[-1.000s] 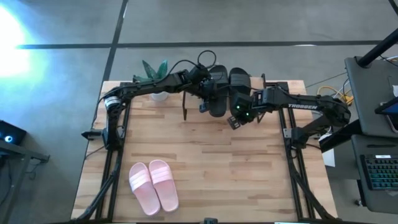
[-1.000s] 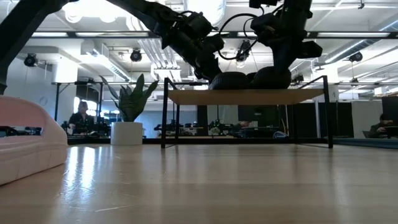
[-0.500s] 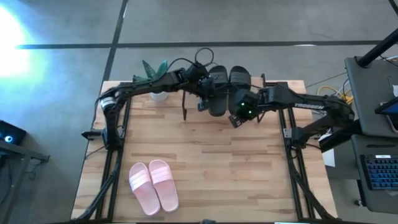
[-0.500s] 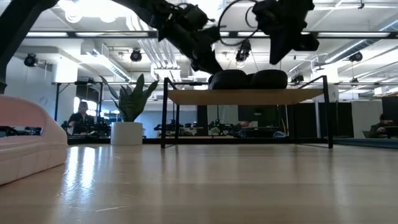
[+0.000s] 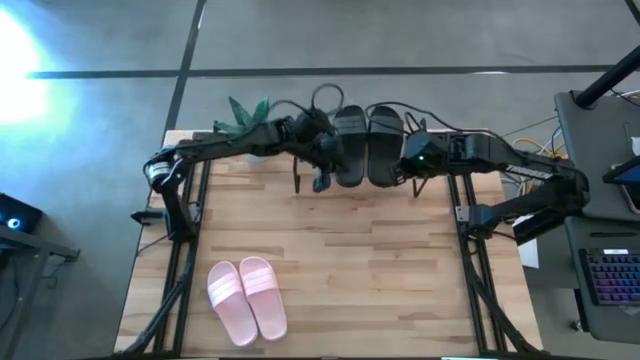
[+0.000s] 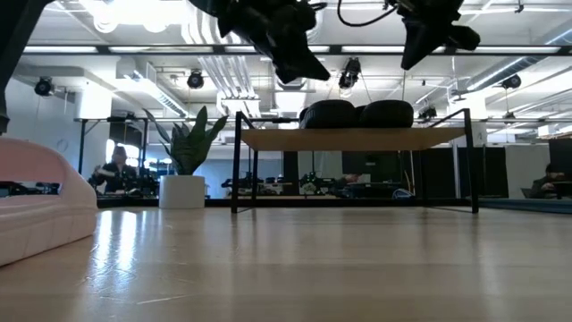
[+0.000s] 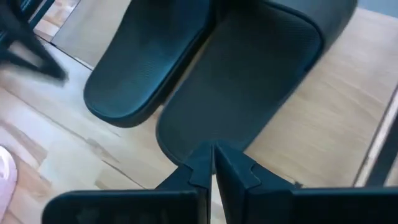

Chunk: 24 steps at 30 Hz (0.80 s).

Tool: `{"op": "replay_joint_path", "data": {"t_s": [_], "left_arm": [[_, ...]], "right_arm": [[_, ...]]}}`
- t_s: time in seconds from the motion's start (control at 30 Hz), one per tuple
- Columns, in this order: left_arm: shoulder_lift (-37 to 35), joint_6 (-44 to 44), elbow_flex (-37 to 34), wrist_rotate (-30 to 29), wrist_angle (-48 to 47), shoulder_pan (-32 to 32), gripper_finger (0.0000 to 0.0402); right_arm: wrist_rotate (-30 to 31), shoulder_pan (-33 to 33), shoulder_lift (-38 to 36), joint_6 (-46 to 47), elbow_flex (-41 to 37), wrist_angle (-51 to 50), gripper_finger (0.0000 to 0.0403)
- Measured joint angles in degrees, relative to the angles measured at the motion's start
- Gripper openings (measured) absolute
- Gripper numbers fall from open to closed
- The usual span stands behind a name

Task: Pick and place slides into the shelf
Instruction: Adjust the pair of black slippers on the shelf

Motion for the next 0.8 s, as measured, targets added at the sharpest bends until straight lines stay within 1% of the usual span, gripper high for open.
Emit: {"op": "replay_joint_path", "data": {"t_s": [0.17, 0.33, 0.5, 0.63, 0.8], "left_arm": [[2.05, 1.75, -0.35, -0.79, 0.1, -3.62, 0.0], [3.48, 2.0, -0.4, -5.63, 0.16, -6.37, 0.0], [4.69, 1.98, -1.15, -9.05, 0.13, -6.69, 0.0], [5.44, 2.09, -1.25, -14.75, 0.22, -6.83, 0.0], [5.44, 2.01, -1.25, -16.08, 0.2, -6.49, 0.0]], "right_arm": [[0.04, -0.4, -0.27, -0.59, -0.02, -2.94, 0.0011], [0.02, -0.39, 0.16, -0.9, -0.04, -4.87, 0.0011], [0.02, -0.34, 0.12, -0.87, -0.04, -5.1, 0.0011], [0.02, -0.33, 0.1, -0.88, -0.04, -5.08, 0.0011], [0.48, -0.32, 0.1, -0.89, -0.04, -5.07, 0.0011]]}}
